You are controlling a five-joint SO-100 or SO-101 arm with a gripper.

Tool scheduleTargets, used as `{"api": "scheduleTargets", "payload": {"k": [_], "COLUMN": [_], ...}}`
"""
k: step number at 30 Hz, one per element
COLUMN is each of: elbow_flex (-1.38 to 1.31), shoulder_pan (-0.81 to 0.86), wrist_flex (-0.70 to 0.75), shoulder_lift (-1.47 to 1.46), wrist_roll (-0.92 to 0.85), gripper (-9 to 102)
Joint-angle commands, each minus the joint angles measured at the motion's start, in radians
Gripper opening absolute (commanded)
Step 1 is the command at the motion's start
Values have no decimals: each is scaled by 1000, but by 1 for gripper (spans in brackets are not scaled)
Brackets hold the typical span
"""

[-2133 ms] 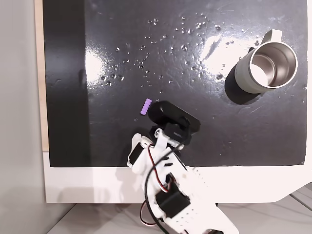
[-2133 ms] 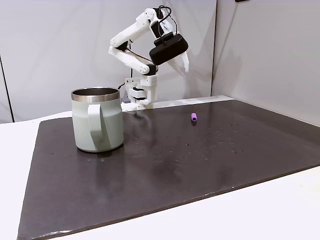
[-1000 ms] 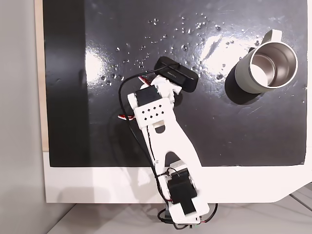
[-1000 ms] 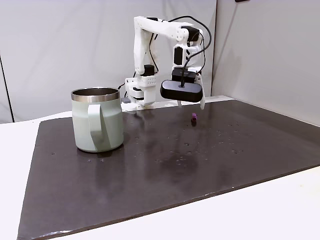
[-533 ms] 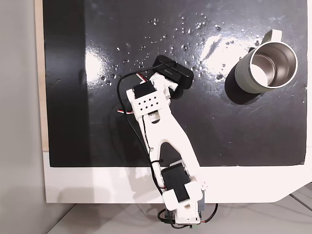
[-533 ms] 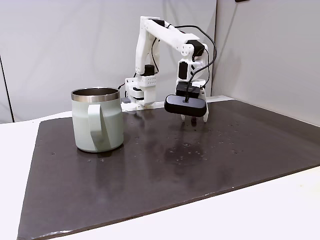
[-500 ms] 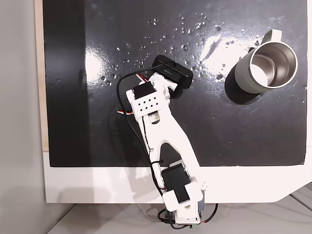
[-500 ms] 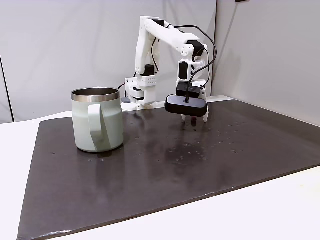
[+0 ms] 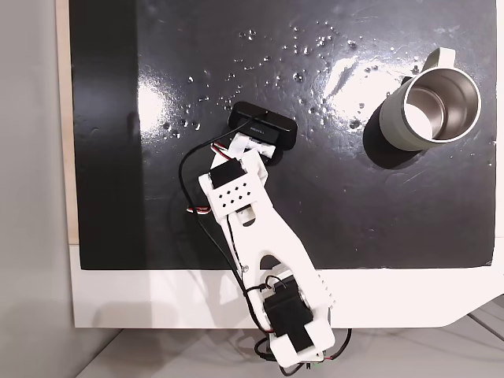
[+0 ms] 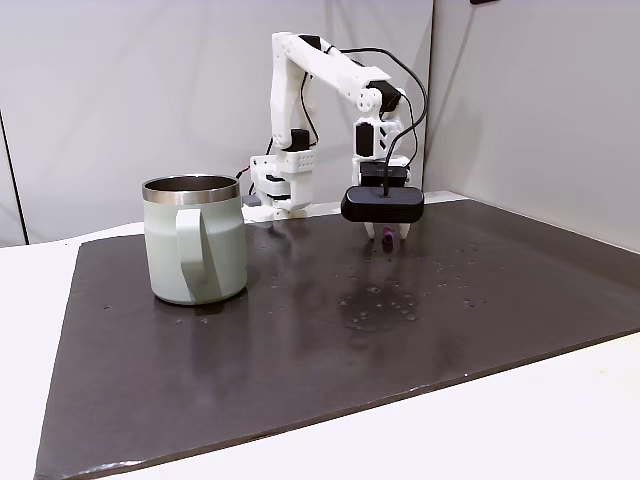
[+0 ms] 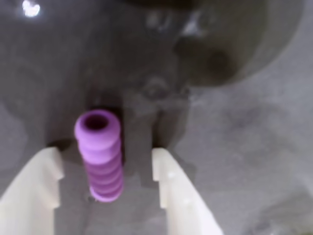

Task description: Grasp a pengrip and put it in the cup.

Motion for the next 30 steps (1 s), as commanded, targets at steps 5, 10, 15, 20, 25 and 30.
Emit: {"api": "scheduleTargets", "payload": {"k": [5, 10, 15, 20, 25, 30], "elbow_flex": [20, -2, -110, -192, -302, -417], "shoulder_pan": [8, 25, 80, 199, 376, 525], "wrist_flex": [-2, 48, 176, 204, 204, 249], "shoulder_lift": [2, 84, 272, 417, 440, 448], "wrist_roll": [-12, 3, 66, 31, -29, -91], "gripper": [0, 0, 0, 0, 0, 0]}}
